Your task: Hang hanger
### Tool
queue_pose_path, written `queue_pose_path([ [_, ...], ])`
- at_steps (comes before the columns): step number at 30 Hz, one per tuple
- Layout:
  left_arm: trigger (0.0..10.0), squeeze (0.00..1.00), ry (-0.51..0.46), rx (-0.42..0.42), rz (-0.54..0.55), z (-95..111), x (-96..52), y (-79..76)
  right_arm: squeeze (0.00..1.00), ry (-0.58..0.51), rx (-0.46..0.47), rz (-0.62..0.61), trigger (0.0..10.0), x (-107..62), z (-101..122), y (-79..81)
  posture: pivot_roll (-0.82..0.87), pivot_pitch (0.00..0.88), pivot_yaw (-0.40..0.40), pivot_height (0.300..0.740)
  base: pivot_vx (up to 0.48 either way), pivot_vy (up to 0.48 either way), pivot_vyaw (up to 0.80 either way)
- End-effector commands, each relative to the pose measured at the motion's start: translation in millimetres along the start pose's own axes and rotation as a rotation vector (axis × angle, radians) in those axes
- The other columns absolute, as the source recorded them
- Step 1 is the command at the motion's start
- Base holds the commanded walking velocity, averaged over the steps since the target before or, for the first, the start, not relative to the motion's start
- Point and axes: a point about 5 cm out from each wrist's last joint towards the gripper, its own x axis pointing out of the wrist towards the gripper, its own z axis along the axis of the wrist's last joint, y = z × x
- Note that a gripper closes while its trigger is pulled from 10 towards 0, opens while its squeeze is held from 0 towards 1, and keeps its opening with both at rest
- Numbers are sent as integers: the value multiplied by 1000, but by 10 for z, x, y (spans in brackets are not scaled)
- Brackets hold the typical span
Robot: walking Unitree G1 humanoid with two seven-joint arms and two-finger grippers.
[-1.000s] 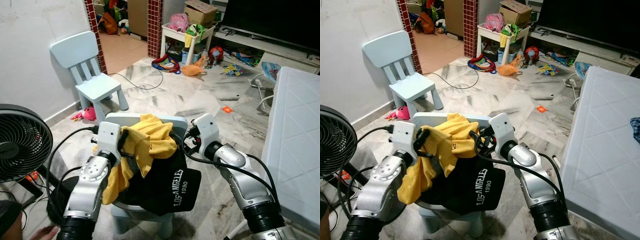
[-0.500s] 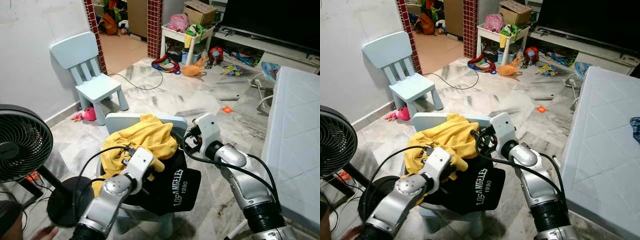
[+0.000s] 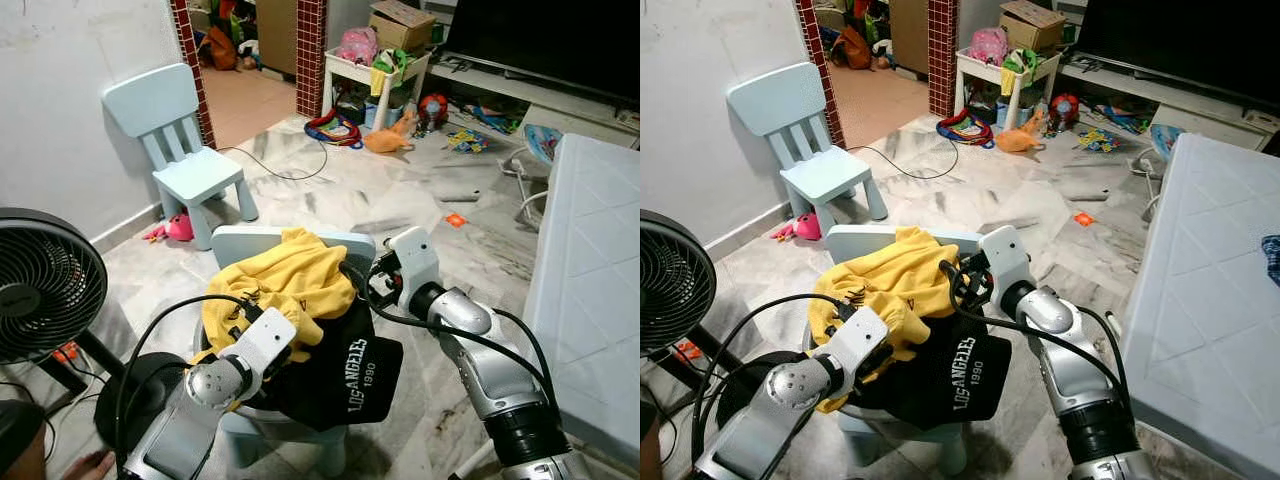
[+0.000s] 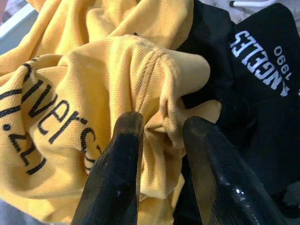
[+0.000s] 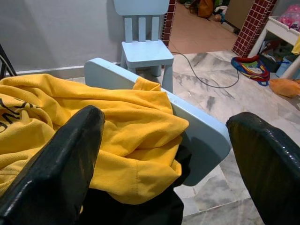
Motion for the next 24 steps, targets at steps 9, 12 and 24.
queue_pose_path([
  [9,10000,1000,19,114,-32,-118,-274,6,0,-1,-6,2,10000,11,7,1,23,37,-34,740,0,0,0],
  [12,10000,1000,34,121,-29,-165,-259,11,0,-3,-5,7,10000,28,13,21,22,37,-35,740,0,0,0],
  [24,10000,1000,14,129,-40,-170,-42,80,0,-7,-7,7,10000,30,26,20,5,36,-29,740,0,0,0],
])
